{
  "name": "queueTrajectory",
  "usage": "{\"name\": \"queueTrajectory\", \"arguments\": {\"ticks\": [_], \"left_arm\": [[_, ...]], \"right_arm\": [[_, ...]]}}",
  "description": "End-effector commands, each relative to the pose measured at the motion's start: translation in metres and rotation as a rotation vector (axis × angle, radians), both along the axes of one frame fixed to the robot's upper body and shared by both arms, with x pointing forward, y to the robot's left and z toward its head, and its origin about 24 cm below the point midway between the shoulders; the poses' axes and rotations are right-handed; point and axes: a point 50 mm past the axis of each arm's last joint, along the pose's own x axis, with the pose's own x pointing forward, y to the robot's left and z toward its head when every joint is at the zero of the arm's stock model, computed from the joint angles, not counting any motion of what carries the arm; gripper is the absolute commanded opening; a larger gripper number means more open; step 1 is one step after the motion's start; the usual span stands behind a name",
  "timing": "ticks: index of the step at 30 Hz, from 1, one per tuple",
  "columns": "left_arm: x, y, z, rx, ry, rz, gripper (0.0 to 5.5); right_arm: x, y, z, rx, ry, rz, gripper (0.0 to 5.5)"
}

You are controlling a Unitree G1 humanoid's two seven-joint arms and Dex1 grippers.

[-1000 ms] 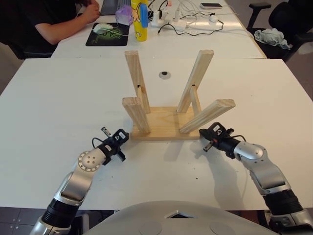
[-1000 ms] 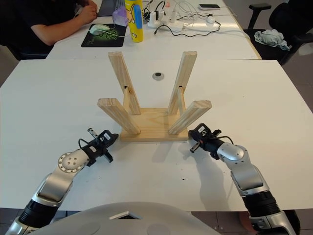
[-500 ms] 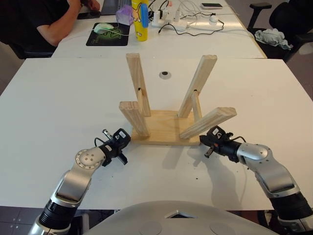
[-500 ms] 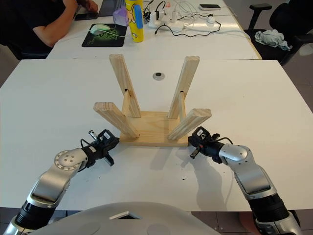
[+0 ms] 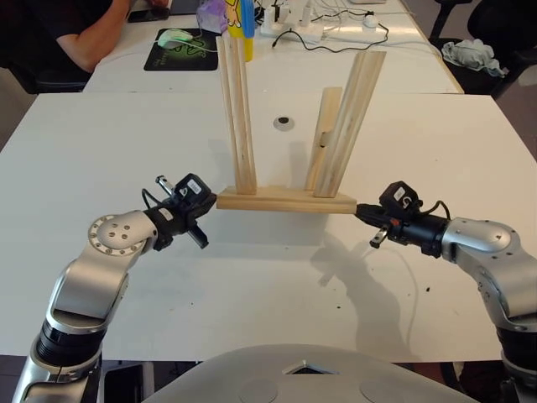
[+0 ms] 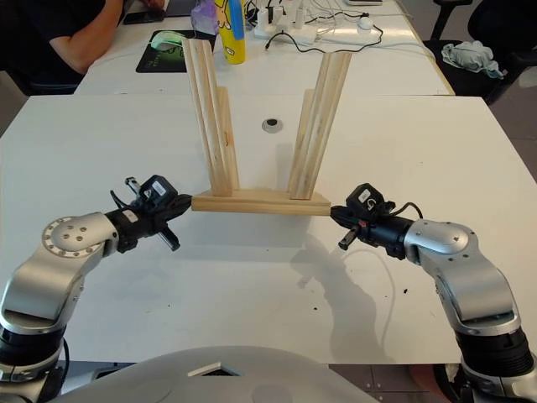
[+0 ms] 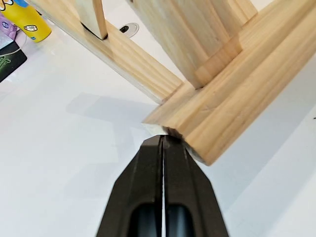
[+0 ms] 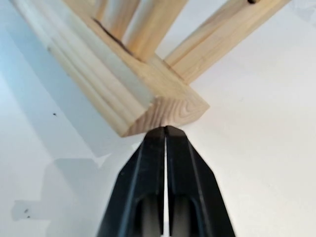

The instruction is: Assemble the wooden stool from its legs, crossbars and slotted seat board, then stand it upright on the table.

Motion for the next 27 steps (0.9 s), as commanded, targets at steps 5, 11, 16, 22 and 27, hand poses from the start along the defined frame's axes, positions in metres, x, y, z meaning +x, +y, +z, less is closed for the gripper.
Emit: {"name": "queueTrajectory", "arguments": {"ticks": [5,11,16,22,27], "left_arm": [[0.001,-0.009,0.0,0.014,-0.009,-0.081,0.0],[0.008,0.016,-0.031,0.175,-0.193,0.157,0.0],[-0.009,0.031,-0.058,0.243,-0.383,0.373,0.0],[-0.024,-0.001,-0.094,0.167,-0.359,0.311,0.0],[-0.022,-0.024,-0.104,0.09,-0.33,0.302,0.0]], "right_arm": [[0.013,0.006,0.006,0.069,-0.09,0.001,0.04],[0.018,-0.016,-0.027,0.0,-0.191,-0.261,0.04],[0.005,-0.025,-0.063,0.016,-0.298,-0.496,0.04],[0.006,-0.011,-0.1,0.027,-0.359,-0.565,0.04],[0.011,0.015,-0.108,0.154,-0.374,-0.531,0.04]]}}
